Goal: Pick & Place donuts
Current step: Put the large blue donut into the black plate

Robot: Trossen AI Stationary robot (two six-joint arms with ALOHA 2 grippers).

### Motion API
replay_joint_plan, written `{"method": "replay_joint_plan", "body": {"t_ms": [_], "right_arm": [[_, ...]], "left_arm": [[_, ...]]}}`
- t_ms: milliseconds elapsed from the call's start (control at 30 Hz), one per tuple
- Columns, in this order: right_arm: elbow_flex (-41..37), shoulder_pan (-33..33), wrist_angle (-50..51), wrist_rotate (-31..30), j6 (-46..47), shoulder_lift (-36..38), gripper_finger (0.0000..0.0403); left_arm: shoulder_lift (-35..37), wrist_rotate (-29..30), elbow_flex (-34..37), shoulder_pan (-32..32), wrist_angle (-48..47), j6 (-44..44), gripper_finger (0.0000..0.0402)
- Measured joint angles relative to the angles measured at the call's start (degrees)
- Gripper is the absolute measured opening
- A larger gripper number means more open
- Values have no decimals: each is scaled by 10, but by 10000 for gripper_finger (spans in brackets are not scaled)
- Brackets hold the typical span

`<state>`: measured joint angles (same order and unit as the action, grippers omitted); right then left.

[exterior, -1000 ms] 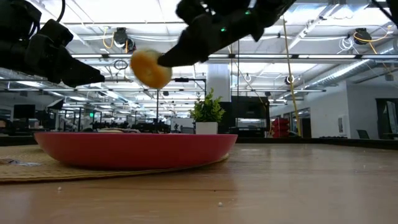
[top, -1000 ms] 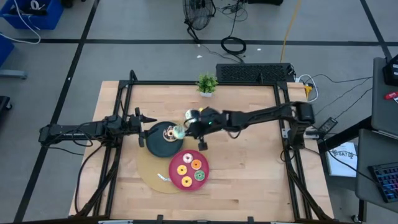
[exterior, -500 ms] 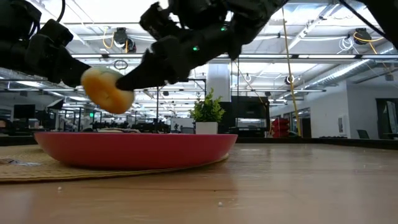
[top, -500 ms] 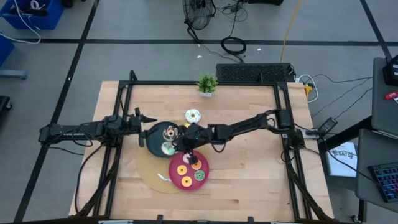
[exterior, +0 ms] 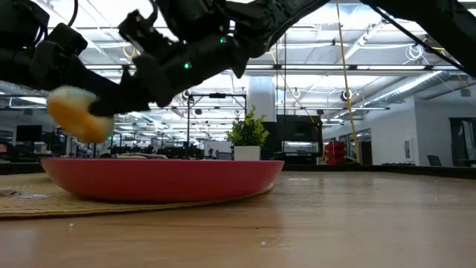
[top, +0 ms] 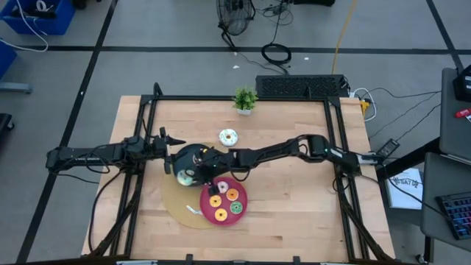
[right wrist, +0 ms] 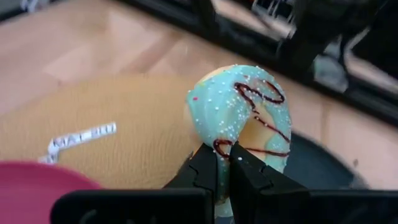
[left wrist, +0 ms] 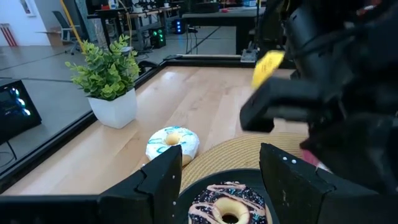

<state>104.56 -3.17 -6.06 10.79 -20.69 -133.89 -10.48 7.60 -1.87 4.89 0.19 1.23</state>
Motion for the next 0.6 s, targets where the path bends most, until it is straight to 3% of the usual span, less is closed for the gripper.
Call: {"method": "replay_joint_plan", "body": {"t_ms": [267,600], "right_arm": [[6,-5,73,-66,-24,-4,13],[6,-3,-9,-60,-45,-6,13]], "left_arm": [[0,0,0,0,0,0,214],[0,0,0,0,0,0,214]]}}
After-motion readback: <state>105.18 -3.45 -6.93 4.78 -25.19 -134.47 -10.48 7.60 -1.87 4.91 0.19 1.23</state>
